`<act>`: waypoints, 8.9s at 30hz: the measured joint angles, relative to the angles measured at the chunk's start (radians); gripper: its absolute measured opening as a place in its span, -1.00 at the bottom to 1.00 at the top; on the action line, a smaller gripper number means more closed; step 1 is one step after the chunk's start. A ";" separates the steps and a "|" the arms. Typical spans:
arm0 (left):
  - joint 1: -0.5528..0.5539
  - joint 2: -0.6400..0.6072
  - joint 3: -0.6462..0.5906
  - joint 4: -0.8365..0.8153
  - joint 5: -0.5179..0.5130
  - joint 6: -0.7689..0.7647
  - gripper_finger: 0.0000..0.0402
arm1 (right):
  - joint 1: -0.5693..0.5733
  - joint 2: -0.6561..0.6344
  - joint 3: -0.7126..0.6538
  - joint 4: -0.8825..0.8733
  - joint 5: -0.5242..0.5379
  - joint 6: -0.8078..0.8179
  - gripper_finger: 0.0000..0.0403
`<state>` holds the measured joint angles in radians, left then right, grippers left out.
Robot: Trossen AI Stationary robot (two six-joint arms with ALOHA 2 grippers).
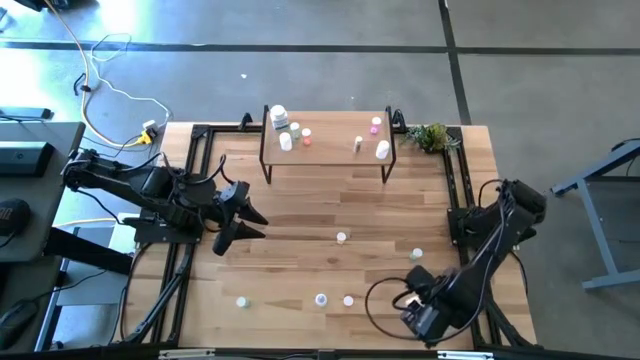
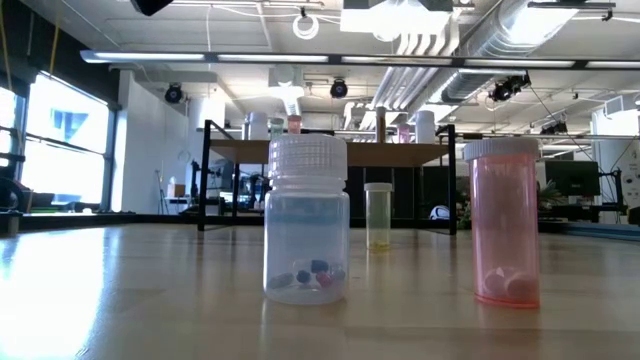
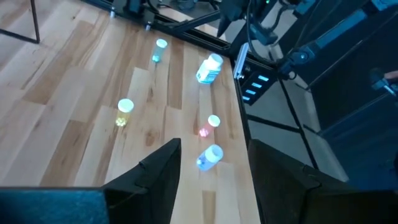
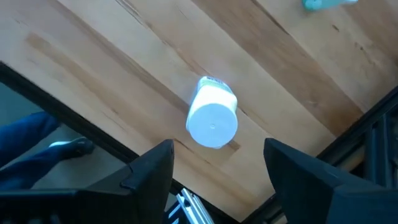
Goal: Pick and place medicine bottles onto shelf by color
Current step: Put the white and blue pill bottle on the shelf, then put the transparent pill bottle on the shelf
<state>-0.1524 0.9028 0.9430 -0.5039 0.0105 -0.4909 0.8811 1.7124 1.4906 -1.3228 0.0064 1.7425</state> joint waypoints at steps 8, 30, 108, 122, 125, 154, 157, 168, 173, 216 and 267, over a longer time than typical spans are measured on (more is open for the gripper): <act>0.000 0.000 0.000 0.000 0.000 -0.007 -0.11 | 0.017 0.095 0.000 0.034 -0.007 0.056 0.20; 0.000 0.000 0.000 0.000 -0.023 -0.004 -0.11 | 0.016 0.205 0.000 0.004 -0.023 0.144 -0.01; 0.444 0.000 0.001 -0.006 -0.104 0.199 -0.11 | -1.070 -0.115 0.392 0.264 0.128 -1.351 -0.27; 0.544 0.000 0.001 -0.007 -0.127 0.207 -0.11 | -1.411 -0.113 0.463 0.273 0.093 -2.045 -0.27; 0.555 0.000 0.001 -0.007 -0.127 0.207 -0.11 | -1.454 -0.095 0.462 0.274 0.094 -2.174 -0.27; 0.565 0.000 0.001 -0.007 -0.179 0.207 -0.11 | -1.330 0.038 0.459 0.247 0.093 -2.303 -0.25; 0.565 0.000 0.001 -0.007 -0.179 0.206 -0.11 | -1.292 0.038 0.459 0.247 0.090 -2.302 -0.25; 0.565 0.000 0.001 -0.008 -0.135 0.187 -0.11 | -1.251 0.089 0.459 0.205 0.061 -2.326 -0.27; 0.564 0.000 0.001 -0.008 -0.124 0.180 -0.11 | -1.257 0.115 0.459 0.205 0.061 -2.397 -0.27; 0.564 0.000 0.001 -0.008 -0.100 0.162 -0.11 | -1.252 0.162 0.459 0.213 0.169 -2.429 0.01; -0.111 0.000 0.001 -0.368 -0.036 -0.020 -0.11 | -0.591 0.160 0.288 0.122 0.177 -0.778 0.01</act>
<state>-0.2633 0.9028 0.9436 -0.8715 -0.0259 -0.5110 0.2896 1.8725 1.7782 -1.2008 0.1833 0.9645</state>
